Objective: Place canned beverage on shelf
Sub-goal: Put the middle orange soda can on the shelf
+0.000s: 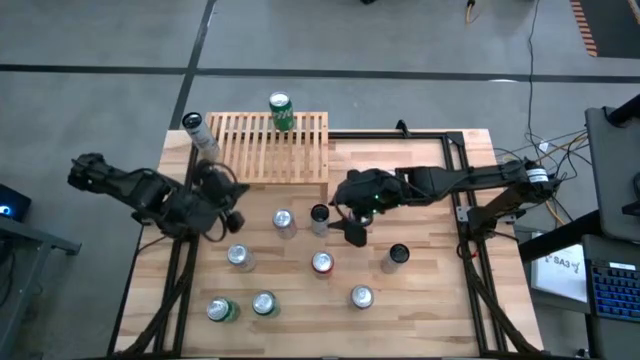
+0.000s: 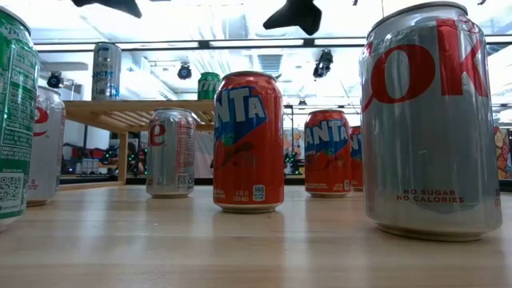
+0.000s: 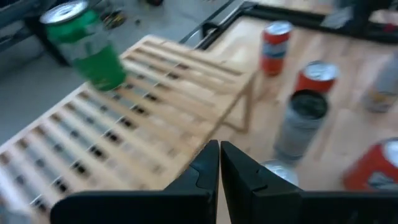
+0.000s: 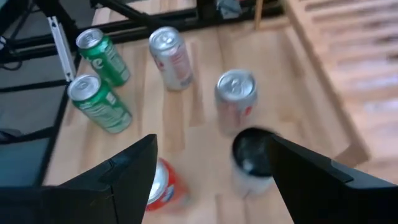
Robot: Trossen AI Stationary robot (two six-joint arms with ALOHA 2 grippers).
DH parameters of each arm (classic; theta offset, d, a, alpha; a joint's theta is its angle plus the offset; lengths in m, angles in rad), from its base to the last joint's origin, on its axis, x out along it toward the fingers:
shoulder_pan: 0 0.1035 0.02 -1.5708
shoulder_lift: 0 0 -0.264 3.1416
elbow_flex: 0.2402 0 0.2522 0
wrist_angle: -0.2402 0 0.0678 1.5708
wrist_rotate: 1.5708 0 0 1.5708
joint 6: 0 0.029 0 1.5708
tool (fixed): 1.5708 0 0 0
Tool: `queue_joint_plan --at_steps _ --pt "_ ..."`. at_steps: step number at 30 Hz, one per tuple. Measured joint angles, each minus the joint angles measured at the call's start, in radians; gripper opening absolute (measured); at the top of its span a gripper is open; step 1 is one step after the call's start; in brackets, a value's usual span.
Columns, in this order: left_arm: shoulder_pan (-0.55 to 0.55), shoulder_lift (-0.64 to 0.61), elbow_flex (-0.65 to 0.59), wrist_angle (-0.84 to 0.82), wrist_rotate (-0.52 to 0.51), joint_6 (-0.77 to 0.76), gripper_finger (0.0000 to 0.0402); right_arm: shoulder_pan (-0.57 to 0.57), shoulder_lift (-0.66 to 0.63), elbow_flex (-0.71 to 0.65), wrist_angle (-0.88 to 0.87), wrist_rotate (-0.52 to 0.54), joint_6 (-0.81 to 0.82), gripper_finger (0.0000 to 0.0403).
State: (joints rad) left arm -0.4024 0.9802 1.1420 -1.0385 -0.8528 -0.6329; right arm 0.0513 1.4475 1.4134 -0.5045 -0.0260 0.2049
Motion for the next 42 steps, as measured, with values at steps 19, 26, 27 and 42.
queue_joint_plan --at_steps 19,26,27,42 --pt "-0.116 0.077 -0.078 0.128 -0.024 0.076 0.0000 0.008 0.007 0.000 -0.460 0.225 0.410 0.0283" --pt "-0.115 0.113 -0.078 0.141 -0.053 0.127 0.0000 0.013 0.048 -0.004 -0.491 0.237 0.489 0.0283" --pt "-0.115 0.117 -0.078 0.141 -0.054 0.128 0.0000 0.014 0.056 -0.004 -0.494 0.236 0.494 0.0283" --pt "-0.115 0.145 -0.077 0.141 -0.091 0.198 0.0000 0.008 0.112 0.018 -0.508 0.228 0.473 0.0283"
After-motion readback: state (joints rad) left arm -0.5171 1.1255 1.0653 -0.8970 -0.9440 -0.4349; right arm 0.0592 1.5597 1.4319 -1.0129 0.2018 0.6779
